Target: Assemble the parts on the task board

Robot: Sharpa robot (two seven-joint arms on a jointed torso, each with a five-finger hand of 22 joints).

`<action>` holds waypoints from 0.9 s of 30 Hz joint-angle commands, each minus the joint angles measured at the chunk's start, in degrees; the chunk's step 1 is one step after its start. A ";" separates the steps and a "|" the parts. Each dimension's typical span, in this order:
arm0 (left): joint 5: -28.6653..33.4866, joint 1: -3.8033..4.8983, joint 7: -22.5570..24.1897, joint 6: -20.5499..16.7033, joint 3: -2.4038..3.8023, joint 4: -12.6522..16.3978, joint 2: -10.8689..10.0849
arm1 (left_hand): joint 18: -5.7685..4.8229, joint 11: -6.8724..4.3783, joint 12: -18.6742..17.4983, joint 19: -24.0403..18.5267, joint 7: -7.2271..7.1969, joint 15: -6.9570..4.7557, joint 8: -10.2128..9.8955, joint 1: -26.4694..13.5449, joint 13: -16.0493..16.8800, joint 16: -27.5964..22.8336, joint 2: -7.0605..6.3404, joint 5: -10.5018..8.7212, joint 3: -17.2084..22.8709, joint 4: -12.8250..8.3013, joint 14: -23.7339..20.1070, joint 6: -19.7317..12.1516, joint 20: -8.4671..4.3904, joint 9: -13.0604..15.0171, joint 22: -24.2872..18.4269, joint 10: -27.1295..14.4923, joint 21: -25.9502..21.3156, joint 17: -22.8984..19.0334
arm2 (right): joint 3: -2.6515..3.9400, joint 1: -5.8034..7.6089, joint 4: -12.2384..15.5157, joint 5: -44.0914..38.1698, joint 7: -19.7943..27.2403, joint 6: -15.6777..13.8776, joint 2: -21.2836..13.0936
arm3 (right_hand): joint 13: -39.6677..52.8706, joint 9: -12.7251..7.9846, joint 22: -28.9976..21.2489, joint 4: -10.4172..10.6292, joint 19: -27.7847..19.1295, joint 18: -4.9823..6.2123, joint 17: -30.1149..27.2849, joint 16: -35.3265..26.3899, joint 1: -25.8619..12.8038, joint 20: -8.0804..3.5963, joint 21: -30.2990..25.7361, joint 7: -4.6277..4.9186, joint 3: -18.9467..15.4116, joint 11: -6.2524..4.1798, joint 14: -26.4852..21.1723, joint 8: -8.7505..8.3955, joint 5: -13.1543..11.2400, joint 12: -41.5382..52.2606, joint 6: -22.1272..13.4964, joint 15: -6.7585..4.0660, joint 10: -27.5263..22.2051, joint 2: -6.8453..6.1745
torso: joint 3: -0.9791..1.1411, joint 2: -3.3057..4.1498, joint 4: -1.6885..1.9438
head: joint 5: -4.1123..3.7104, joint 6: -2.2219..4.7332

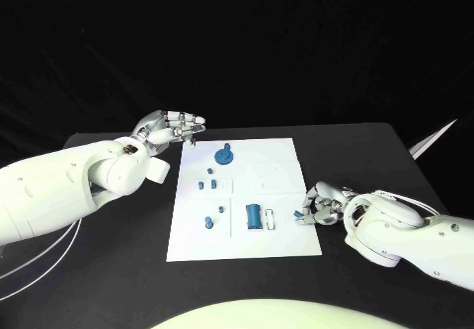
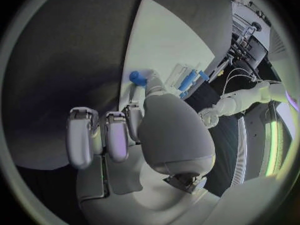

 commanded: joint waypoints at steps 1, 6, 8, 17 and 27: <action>0.07 0.02 0.05 0.21 0.03 0.18 0.02 | 0.37 0.10 0.88 -0.42 -0.01 0.09 1.12 -0.38 1.02 -0.11 0.56 0.29 -1.02 0.20 -0.79 -0.51 0.08 -0.70 -0.77 -0.97 -0.70 -0.59 | -0.73 -0.94 0.10 -0.81 -0.75 1.16 0.17 | -0.50 -10.39 12.48 -1.20 4.06 -1.09 9.99 0.97 6.89 -0.60 0.82 0.34 7.83 -0.77 4.71 -6.23 1.04 -1.60 0.54 -0.37 0.16 2.71 | -0.01 -0.03 -0.03 | 0.09 -0.06; 0.07 0.02 0.01 0.20 0.03 0.20 -0.04 | 0.37 0.10 0.88 -0.42 -0.01 0.09 1.12 -0.38 1.02 -0.11 0.56 0.29 -1.02 0.20 -0.79 -0.51 0.08 -0.70 -0.77 -0.97 -0.70 -0.59 | -0.73 -0.97 0.83 -1.28 -1.21 0.46 0.14 | -0.41 -11.15 12.64 -0.81 4.13 -1.13 10.20 1.02 8.11 -0.54 0.92 0.53 14.05 -0.66 4.75 -7.12 0.99 -1.78 1.56 -0.19 0.12 0.22 | -0.01 0.01 -0.11 | 0.16 -0.02; 0.07 0.02 -0.01 0.19 0.03 0.21 -0.05 | 0.37 0.10 0.88 -0.42 -0.01 0.09 1.12 -0.38 1.02 -0.11 0.56 0.29 -1.02 0.20 -0.79 -0.51 0.08 -0.70 -0.77 -0.97 -0.70 -0.59 | -0.73 -0.97 1.31 -0.98 -1.30 -0.13 0.06 | -0.35 -11.27 12.69 -0.75 4.15 -1.14 10.28 1.04 7.80 -0.49 0.93 0.51 16.84 -0.61 4.76 -7.34 0.97 -1.78 1.82 -0.15 0.17 -0.80 | -0.01 0.00 -0.11 | 0.15 -0.04; 0.07 0.02 -0.06 0.04 0.03 0.20 -0.06 | 0.38 0.09 0.98 -0.40 -0.01 0.09 1.21 -0.40 1.02 -0.05 0.61 0.31 -0.98 0.25 -0.79 -0.58 0.09 -0.72 -0.80 -1.00 -0.74 -0.61 | -0.69 -0.37 3.94 4.40 -0.16 -3.51 -0.23 | -0.18 -9.74 12.88 -2.77 4.24 -1.16 10.54 1.10 2.65 -0.49 0.96 0.52 29.52 -0.71 4.82 -6.65 0.80 -1.85 0.70 -0.19 0.52 -2.87 | -0.08 -0.07 -0.03 | 0.14 0.04; 0.07 0.03 -0.11 0.03 0.03 0.23 0.05 | 0.38 0.09 0.98 -0.40 -0.01 0.09 1.21 -0.40 1.02 -0.05 0.61 0.31 -0.98 0.25 -0.79 -0.58 0.09 -0.72 -0.80 -1.00 -0.74 -0.61 | -0.65 0.84 5.35 13.00 1.70 -4.64 2.62 | 0.33 -7.06 13.19 -6.39 4.41 -1.24 10.84 1.20 -7.11 -0.41 1.25 0.65 38.48 -0.52 4.90 -4.90 0.50 -1.36 -1.07 -0.11 1.03 -3.57 | -0.03 0.02 -0.05 | 0.10 -0.05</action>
